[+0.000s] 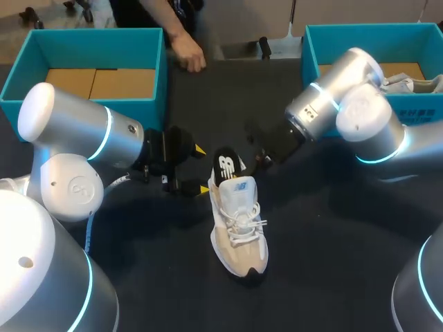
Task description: Take the shoe out of the shoebox, open the shoe tongue, remove and reinsert the insole, then place the shoe into the shoebox
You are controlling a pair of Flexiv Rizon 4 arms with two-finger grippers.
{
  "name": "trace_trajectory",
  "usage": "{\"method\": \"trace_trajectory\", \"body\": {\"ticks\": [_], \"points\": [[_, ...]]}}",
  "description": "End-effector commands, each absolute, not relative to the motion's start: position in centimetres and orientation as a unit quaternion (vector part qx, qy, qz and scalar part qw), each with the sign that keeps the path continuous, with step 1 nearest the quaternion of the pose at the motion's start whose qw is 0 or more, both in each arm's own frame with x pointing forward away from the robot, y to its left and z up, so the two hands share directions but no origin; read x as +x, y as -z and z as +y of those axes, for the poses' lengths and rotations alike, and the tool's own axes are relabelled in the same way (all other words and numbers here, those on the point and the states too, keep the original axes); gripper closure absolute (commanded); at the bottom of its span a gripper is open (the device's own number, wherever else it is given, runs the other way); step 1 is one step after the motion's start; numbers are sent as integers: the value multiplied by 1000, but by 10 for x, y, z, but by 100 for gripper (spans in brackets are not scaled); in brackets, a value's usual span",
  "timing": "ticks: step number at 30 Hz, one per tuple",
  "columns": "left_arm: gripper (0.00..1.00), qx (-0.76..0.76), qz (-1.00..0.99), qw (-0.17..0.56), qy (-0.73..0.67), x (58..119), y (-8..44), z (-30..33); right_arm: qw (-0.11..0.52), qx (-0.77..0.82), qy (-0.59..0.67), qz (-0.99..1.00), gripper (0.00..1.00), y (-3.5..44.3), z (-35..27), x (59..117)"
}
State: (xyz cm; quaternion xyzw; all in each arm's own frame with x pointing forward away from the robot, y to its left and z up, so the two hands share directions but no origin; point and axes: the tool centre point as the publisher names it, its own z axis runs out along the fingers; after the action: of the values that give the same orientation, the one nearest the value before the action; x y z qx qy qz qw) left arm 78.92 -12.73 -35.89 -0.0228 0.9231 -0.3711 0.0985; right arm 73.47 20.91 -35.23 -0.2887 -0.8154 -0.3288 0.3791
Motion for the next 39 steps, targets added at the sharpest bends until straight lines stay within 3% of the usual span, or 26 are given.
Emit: {"method": "trace_trajectory", "body": {"ticks": [1, 5, 6, 12, 14, 30, 35, 36, 39], "points": [[0, -23, 924, 100, 369, 788, 359, -128, 377, -299, 326, -814, 100, 355, 211, 723], [0, -23, 924, 100, 369, 788, 359, -128, 374, -304, 328, -812, 100, 356, 211, 722], [0, -23, 924, 100, 369, 788, 359, -128, 371, -305, 330, -813, 93, 356, 210, 722], [0, -23, 924, 100, 369, 788, 359, -128, 353, -300, 335, -821, 73, 346, 208, 732], [0, -23, 924, 100, 369, 788, 359, -128, 350, -297, 334, -823, 72, 344, 208, 735], [0, -23, 924, 100, 369, 788, 359, -128, 358, -271, 323, -833, 76, 345, 208, 762], [0, -23, 924, 100, 369, 788, 359, -128, 361, -272, 321, -832, 90, 346, 205, 759], [0, -23, 924, 100, 369, 788, 359, -128, 363, -272, 319, -832, 98, 347, 205, 758], [0, -23, 924, 100, 369, 788, 359, -128, 370, -274, 315, -830, 100, 349, 203, 752]]}}
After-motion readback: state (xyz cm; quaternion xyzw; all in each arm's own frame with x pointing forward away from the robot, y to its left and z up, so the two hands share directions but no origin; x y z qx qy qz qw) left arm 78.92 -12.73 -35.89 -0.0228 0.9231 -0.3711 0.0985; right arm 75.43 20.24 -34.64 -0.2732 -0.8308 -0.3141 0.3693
